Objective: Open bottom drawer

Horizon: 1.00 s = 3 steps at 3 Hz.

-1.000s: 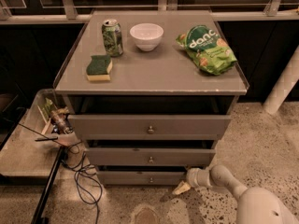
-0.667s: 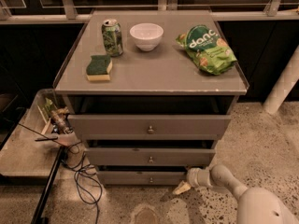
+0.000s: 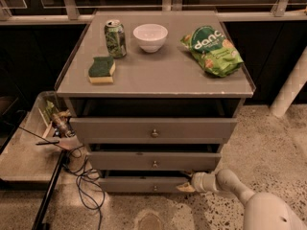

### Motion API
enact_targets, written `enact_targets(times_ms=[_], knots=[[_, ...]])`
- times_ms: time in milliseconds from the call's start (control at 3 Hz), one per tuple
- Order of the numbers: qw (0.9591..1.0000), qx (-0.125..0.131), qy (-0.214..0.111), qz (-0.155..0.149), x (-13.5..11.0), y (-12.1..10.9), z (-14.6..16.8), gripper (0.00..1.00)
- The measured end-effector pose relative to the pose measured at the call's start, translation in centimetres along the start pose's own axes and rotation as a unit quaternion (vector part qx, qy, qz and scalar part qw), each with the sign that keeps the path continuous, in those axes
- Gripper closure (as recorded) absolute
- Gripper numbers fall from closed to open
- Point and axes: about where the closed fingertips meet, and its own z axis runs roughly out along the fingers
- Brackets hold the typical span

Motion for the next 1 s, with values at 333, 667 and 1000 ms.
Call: enact_targets(times_ms=[333, 667, 1000], knots=[[1.0, 0.0, 0.0, 0.0, 0.0, 0.0, 0.0, 0.64], [1.0, 0.0, 0.0, 0.0, 0.0, 0.0, 0.0, 0.88], [1.0, 0.0, 0.003, 0.002, -0.14, 0.01, -0.1, 1.0]])
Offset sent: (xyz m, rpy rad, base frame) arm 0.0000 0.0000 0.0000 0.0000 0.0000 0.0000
